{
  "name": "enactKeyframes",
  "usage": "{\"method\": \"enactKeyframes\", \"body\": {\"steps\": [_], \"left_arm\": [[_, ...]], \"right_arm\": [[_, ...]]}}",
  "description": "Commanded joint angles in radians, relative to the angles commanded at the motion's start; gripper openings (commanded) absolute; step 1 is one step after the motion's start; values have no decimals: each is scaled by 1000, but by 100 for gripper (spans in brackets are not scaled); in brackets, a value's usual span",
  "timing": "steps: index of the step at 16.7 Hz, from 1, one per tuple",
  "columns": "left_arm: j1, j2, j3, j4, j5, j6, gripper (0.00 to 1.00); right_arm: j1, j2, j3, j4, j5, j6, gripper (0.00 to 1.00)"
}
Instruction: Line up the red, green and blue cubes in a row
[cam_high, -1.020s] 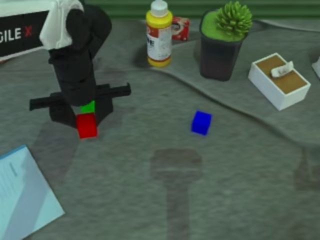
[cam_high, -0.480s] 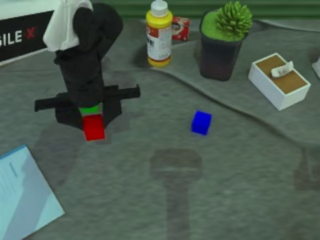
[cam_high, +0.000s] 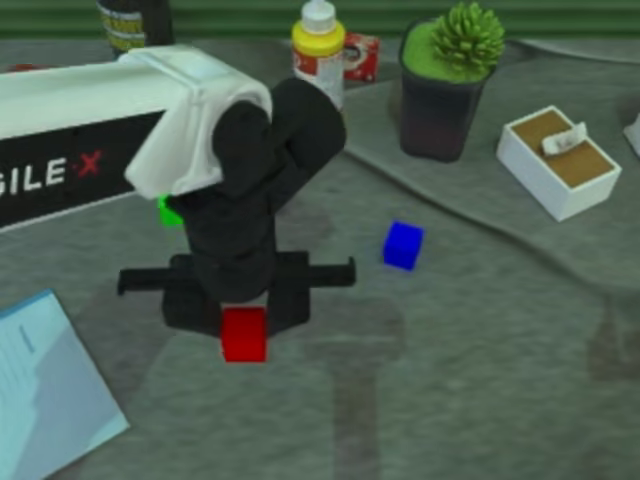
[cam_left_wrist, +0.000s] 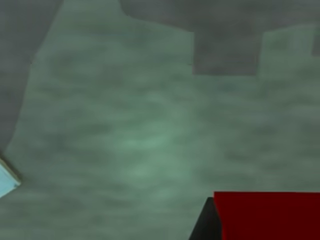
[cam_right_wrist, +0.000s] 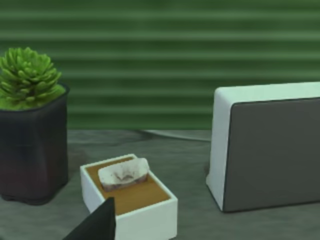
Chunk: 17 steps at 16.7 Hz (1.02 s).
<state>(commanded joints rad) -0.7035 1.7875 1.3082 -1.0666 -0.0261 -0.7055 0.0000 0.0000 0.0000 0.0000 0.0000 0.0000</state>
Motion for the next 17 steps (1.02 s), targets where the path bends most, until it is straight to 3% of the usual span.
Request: {"method": "enactKeyframes", "body": {"steps": [6,13,17], "left_arm": [[-2,4,-15,17,0,1,0],[-5,79,-174,257,0,-1,0],[-6,86,-186,272,0,-2,0]], "right_arm": [[0,0,0,0,0,0,100],[0,0,0,0,0,0,100],[0,0,0,0,0,0,100]]}}
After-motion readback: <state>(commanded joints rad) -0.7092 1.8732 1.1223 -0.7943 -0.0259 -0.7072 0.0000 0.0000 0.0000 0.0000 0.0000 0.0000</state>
